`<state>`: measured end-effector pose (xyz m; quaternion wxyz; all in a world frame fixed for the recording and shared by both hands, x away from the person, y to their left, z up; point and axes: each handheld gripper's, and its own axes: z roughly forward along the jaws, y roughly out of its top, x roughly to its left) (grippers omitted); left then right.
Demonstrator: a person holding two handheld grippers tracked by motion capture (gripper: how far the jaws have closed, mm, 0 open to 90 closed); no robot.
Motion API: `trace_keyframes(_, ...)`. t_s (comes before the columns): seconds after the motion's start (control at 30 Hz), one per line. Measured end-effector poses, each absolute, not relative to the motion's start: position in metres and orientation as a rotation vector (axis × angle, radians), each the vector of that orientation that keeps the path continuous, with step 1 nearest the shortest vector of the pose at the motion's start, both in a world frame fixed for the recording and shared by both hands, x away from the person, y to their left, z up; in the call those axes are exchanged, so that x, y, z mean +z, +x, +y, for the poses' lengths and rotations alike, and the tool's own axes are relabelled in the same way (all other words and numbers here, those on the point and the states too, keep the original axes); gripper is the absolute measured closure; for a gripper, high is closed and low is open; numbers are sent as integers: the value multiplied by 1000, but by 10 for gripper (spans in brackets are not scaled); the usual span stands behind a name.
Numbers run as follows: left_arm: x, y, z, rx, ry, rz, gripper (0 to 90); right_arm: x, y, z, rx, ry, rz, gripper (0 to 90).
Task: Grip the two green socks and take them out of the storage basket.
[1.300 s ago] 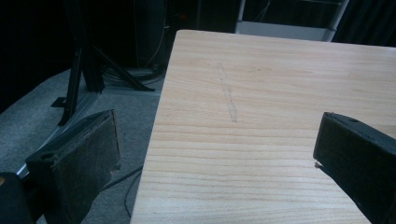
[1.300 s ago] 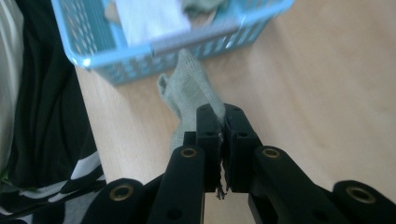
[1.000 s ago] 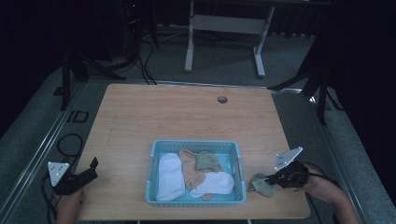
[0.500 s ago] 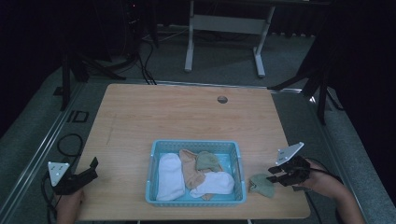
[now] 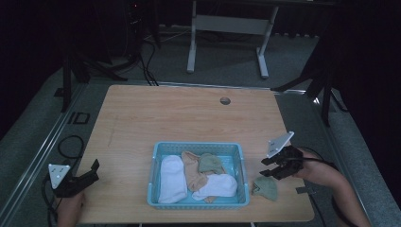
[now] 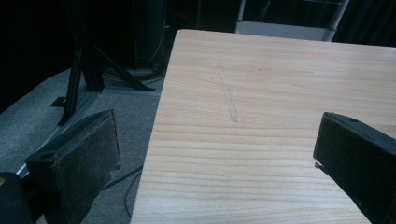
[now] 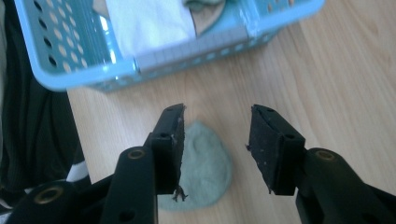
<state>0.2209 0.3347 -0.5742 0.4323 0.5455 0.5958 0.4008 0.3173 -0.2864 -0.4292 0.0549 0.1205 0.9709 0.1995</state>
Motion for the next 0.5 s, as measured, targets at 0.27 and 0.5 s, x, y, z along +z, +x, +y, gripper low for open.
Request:
trace_keyframes(0.27, -574, 221, 335, 995, 1359, 1484, 7, -425, 327, -256, 586, 269, 2960, 611)
trace_keyframes(0.5, -574, 221, 335, 993, 1359, 1482, 7, -426, 337, -229, 590, 205, 2975, 612)
